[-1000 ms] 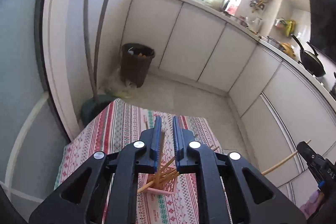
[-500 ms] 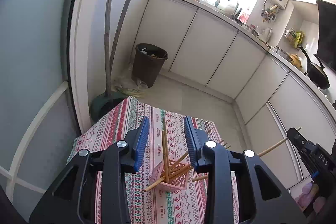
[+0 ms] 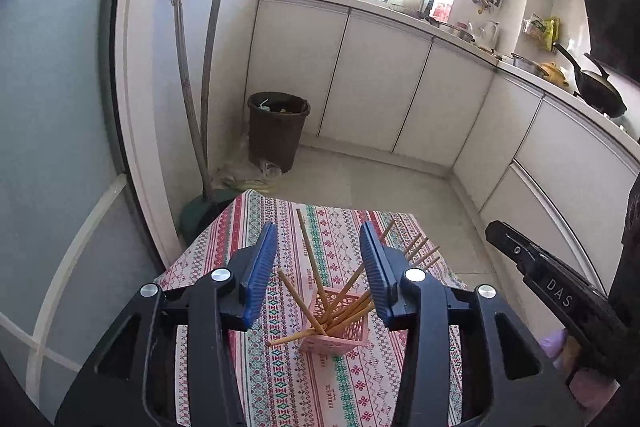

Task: Organize utensils
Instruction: 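Lower both held chopsticks into the pink holder and open both tools, then move both tools to the last black chopsticks on the cloth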

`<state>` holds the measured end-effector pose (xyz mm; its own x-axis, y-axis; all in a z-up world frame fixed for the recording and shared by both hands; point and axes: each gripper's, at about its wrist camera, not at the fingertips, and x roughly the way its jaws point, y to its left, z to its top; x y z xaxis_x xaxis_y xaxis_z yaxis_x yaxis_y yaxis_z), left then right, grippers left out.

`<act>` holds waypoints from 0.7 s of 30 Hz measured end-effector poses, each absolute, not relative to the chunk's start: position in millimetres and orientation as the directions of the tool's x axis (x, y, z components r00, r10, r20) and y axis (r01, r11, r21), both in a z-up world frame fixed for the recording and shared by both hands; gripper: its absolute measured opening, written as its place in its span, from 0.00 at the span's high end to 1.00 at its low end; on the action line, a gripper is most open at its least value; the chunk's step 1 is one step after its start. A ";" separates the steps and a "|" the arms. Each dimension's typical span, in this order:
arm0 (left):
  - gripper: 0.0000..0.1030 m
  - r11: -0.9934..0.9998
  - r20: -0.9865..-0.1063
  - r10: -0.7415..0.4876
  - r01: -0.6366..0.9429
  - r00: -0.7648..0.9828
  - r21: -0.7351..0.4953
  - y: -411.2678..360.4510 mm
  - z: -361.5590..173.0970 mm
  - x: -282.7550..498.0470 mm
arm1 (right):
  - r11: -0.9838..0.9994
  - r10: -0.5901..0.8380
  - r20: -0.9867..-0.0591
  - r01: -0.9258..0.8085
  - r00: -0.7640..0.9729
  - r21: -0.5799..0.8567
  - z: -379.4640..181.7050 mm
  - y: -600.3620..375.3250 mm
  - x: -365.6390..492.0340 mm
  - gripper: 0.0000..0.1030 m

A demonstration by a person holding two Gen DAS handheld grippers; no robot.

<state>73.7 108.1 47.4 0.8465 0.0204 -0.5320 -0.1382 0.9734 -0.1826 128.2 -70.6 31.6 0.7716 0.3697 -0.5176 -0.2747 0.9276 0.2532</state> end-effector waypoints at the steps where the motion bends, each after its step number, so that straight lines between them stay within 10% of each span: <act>1: 0.53 0.977 -0.525 0.028 -0.133 0.851 -0.164 102.0 47.3 71.5 | 0.932 0.359 -0.516 -0.275 0.778 0.235 32.7 -71.2 123.1 0.90; 21: 0.14 0.995 -0.526 0.097 -0.067 0.845 0.075 21.1 14.0 61.4 | 0.995 0.101 -0.556 -0.077 0.825 0.067 -1.2 -144.4 75.0 0.44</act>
<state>61.4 21.1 14.0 0.8447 0.0965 -0.5264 -0.0670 0.9949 0.0749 75.0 -144.4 -1.2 0.8250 0.1013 -0.5560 -0.0768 0.9948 0.0673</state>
